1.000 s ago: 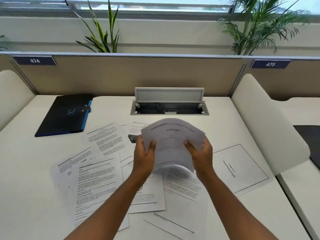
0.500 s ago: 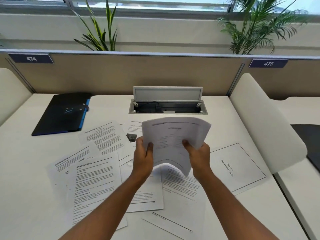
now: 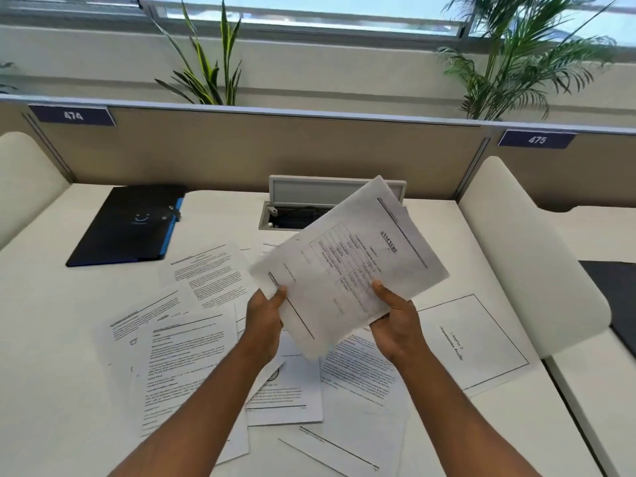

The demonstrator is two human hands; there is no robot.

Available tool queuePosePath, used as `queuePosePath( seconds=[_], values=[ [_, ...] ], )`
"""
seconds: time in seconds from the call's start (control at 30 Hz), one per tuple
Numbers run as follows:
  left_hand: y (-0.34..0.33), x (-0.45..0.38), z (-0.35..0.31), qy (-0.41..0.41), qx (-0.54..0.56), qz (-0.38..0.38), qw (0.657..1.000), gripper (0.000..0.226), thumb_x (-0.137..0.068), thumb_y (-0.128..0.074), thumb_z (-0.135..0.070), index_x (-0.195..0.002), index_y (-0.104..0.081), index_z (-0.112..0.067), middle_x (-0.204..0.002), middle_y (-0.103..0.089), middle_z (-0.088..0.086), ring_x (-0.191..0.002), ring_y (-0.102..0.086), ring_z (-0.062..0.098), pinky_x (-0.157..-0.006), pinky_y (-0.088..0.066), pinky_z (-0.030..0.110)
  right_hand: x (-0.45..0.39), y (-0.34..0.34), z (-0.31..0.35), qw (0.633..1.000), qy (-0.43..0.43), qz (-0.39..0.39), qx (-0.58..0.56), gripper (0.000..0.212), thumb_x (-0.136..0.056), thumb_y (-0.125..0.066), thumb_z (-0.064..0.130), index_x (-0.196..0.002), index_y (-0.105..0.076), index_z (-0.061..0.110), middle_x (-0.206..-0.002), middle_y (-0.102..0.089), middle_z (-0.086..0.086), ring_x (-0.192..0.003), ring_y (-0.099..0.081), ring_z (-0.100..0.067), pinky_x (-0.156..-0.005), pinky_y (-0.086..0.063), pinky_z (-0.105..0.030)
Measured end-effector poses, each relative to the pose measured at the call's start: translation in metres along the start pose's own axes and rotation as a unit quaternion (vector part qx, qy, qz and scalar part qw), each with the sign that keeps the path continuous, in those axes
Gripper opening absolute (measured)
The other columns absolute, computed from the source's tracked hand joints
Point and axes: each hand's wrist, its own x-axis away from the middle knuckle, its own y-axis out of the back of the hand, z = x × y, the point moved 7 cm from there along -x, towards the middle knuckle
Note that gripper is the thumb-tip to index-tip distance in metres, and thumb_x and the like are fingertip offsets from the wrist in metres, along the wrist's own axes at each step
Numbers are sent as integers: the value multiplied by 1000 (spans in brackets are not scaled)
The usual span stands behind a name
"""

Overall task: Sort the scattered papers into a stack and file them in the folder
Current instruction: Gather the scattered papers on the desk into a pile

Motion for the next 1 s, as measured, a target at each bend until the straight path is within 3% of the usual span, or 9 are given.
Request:
queuePosePath(
  seconds=[0.13, 0.23, 0.33, 0.43, 0.53, 0.73, 0.9, 1.0],
  values=[
    [32, -7, -21, -63, -129, -61, 988, 18, -100, -56, -18, -117, -61, -22, -111, -71, 2, -107, -66, 29, -87, -56, 45, -14, 28, 26, 1000, 10, 24, 8, 41, -94, -67, 13, -134, -64, 11, -132, -70, -15, -116, -70, -31, -87, -62, -44],
    [47, -2, -31, -115, -227, -71, 964, 14, -101, -54, -25, -113, -59, -30, -106, -70, -6, -102, -66, 24, -79, -56, 40, -17, 43, 42, 984, -8, 18, 175, 46, -86, -76, 24, -131, -67, 23, -126, -74, -8, -109, -71, -29, -85, -61, -46],
    [39, 10, -30, -157, -257, -63, 952, 20, -102, -52, -25, -122, -56, -26, -110, -68, -3, -103, -65, 22, -76, -57, 35, -15, 34, 39, 937, 10, 45, 347, 41, -82, -81, 17, -122, -71, 18, -115, -78, -8, -105, -74, -34, -76, -62, -40],
    [27, 26, -26, -200, -256, -60, 944, 37, -101, -52, -30, -134, -50, -15, -121, -64, 7, -109, -63, 25, -84, -60, 43, -11, 32, 33, 934, 90, -17, 347, 21, -84, -81, 10, -103, -75, 18, -103, -80, -7, -87, -78, -24, -66, -63, -32],
    [27, 40, -27, -255, -244, -61, 933, 41, -94, -57, -40, -131, -49, -23, -114, -63, -7, -105, -63, 8, -72, -59, 22, -3, 35, 21, 927, 143, -49, 342, 21, -84, -84, 15, -102, -74, 18, -97, -81, -1, -82, -77, -19, -70, -64, -31],
    [58, 38, 2, -195, -260, -83, 942, 24, -94, -63, -30, -115, -57, -22, -104, -67, -1, -99, -67, 18, -70, -55, 19, 6, 61, -14, 916, 95, -85, 381, 23, -88, -80, 11, -109, -71, 16, -108, -76, -6, -97, -71, -21, -80, -59, -31],
    [56, 34, 5, -197, -256, -88, 942, 32, -96, -59, -33, -125, -55, -18, -108, -67, -1, -100, -65, 14, -72, -56, 21, 3, 61, -9, 913, 113, -117, 373, 28, -90, -79, 16, -116, -71, 12, -107, -77, -4, -96, -71, -22, -78, -59, -31],
    [54, 30, 24, -138, -241, -54, 959, 35, -97, -61, -26, -130, -53, -16, -116, -66, 4, -108, -64, 23, -76, -56, 26, 3, 63, -17, 918, 92, -107, 371, 21, -92, -76, 14, -112, -71, 18, -105, -76, -1, -100, -71, -21, -81, -59, -33]
  ],
)
